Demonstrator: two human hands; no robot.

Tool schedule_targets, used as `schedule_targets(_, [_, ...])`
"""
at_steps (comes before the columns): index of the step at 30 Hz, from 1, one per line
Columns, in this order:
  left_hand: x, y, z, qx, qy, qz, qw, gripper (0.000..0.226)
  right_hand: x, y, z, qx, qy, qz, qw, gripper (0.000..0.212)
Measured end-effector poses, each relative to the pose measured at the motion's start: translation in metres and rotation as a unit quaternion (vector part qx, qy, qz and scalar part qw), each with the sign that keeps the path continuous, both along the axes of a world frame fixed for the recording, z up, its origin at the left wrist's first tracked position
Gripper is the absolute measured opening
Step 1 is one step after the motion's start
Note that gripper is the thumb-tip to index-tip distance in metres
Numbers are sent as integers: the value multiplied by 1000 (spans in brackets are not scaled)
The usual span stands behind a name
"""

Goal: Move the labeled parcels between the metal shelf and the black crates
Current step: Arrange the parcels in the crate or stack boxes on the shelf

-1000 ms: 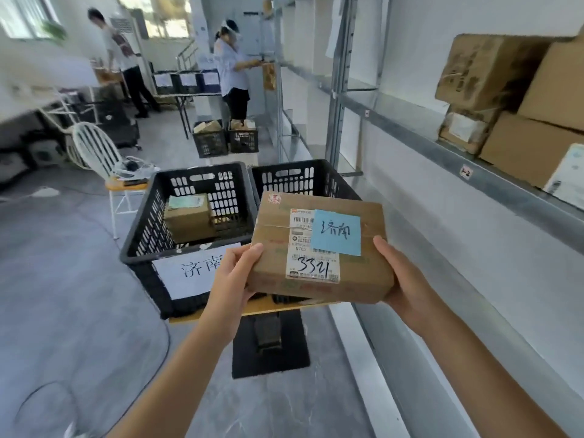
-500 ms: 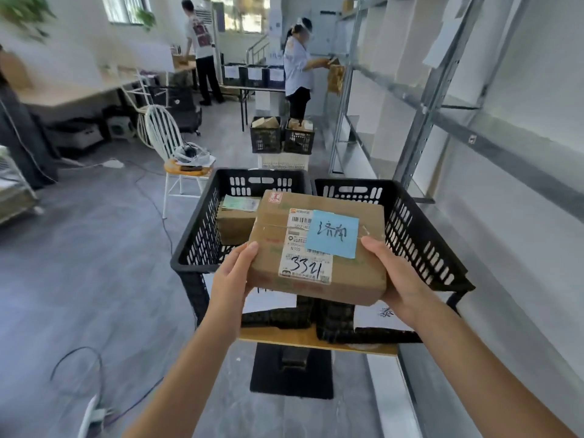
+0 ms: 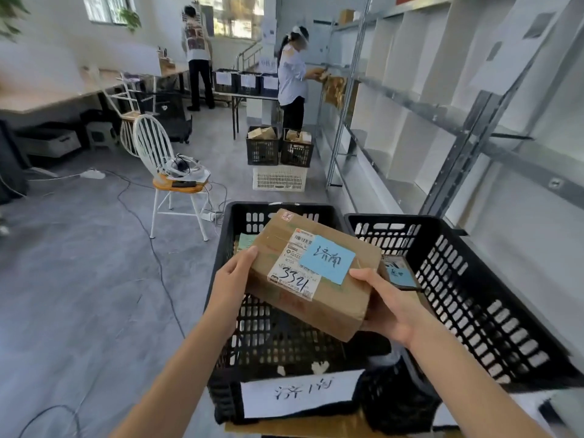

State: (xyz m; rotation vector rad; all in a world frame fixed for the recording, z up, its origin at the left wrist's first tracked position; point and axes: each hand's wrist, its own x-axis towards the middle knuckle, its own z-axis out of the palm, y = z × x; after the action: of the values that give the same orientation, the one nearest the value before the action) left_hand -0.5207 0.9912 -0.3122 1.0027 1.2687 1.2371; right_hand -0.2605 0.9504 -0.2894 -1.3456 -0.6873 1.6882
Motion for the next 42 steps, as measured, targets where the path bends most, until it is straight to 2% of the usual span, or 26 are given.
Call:
schedule_targets(5, [-6,47,-14,-1,54,-15,998,21,-18,25,-26,-44,23,-70,996,52])
schedule_targets(8, [-6,70,-28,8,86,-23,996,24,-25,38,-40,-65,-6,-109,992,65])
schedule_targets(10, [-6,83,-38,8,145,-55,988,31,-31,48,-47,-71,-11,-130,989,66])
schedule_targets(12, [-5,90,-46,16,216,-74,974,41,-40,55,-53,-82,13,-160,984,66])
schedule_targets(15, [-5,101,-53,30,226,-50,972,35,-54,66,-63,-89,68,-209,971,68])
schedule_targets(17, [-5,114,-58,20,239,-49,970,42,-63,74,-71,-94,118,-237,960,70])
schedule_targets(21, [-1,138,-71,2,341,-103,935,50,-76,93,-86,-86,199,-295,930,65])
schedule_targets(26, [8,161,-91,-6,416,-182,891,53,-84,116,-106,-92,147,-319,932,71])
schedule_targets(29, [13,175,-101,-35,447,-190,873,52,-82,129,-120,-90,117,-324,935,68])
schedule_targets(31, [13,180,-109,-72,494,-195,844,59,-80,134,-126,-83,100,-329,935,62])
schedule_targets(33, [13,182,-116,-97,567,-206,791,74,-81,135,-131,-84,83,-339,933,60])
schedule_targets(37, [16,184,-121,-83,657,-200,722,83,-97,134,-136,-75,39,-403,911,75])
schedule_targets(39, [16,189,-120,-61,707,-200,676,80,-102,133,-138,-44,1,-409,911,79])
schedule_targets(42, [17,200,-118,-40,752,-212,623,56,-104,138,-138,-30,-43,-409,911,83])
